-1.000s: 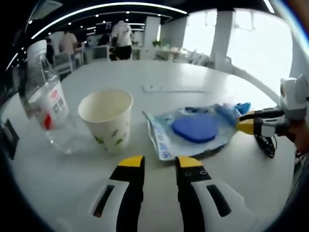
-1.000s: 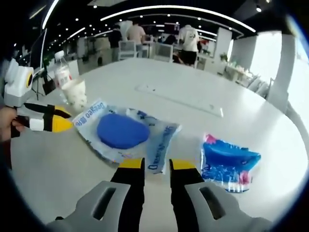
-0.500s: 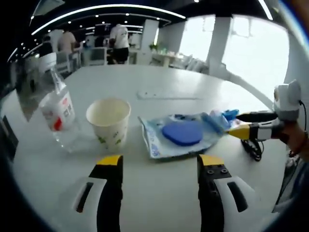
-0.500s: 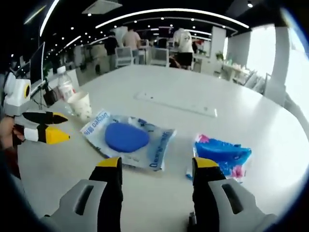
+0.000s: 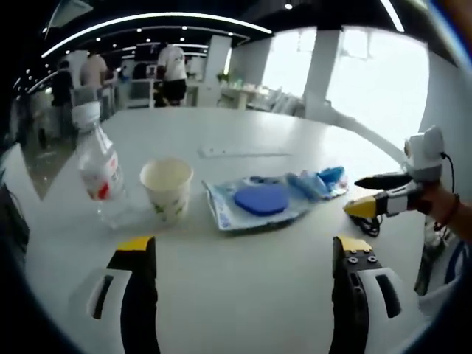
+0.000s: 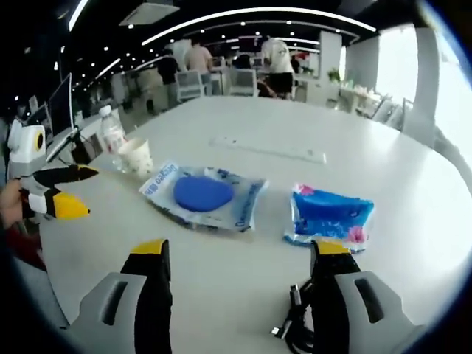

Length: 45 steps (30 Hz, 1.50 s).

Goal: Arrange the tabletop items into an orderly group along one side of the table until the central work area is clear of visible clutter.

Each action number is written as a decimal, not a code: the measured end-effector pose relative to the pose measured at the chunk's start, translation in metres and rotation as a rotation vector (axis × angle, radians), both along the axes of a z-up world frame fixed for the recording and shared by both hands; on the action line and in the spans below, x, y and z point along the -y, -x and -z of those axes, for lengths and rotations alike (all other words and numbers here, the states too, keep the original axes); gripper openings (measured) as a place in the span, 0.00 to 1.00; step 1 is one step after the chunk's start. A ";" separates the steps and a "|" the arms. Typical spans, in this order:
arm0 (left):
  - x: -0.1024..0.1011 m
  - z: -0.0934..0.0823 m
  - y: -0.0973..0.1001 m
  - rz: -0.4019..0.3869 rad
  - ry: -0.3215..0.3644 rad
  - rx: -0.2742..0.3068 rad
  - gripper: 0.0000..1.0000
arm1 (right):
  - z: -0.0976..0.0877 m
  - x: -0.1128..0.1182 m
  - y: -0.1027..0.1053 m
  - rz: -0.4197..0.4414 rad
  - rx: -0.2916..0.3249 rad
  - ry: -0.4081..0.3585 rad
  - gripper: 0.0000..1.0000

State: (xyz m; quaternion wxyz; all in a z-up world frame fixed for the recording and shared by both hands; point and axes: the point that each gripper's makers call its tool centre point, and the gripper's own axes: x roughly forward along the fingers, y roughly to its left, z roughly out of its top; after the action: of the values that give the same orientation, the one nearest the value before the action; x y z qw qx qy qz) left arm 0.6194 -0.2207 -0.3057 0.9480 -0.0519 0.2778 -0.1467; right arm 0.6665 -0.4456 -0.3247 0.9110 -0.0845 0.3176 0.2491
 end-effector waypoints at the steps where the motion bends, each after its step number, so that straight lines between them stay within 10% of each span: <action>1: -0.001 -0.001 0.002 0.005 -0.001 0.000 0.99 | 0.001 0.002 0.002 0.000 -0.003 0.003 0.79; 27: 0.000 -0.025 0.062 0.093 0.002 -0.015 0.99 | 0.059 0.067 0.030 0.028 -0.172 0.063 0.86; 45: -0.001 -0.030 0.091 0.142 -0.042 0.009 0.98 | 0.070 0.081 0.027 0.037 -0.194 0.090 0.49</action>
State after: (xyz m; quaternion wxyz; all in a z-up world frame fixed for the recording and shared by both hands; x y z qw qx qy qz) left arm 0.5286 -0.2194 -0.2754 0.9372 -0.0114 0.2796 -0.2080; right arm 0.6394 -0.5263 -0.3944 0.8756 -0.0950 0.4169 0.2248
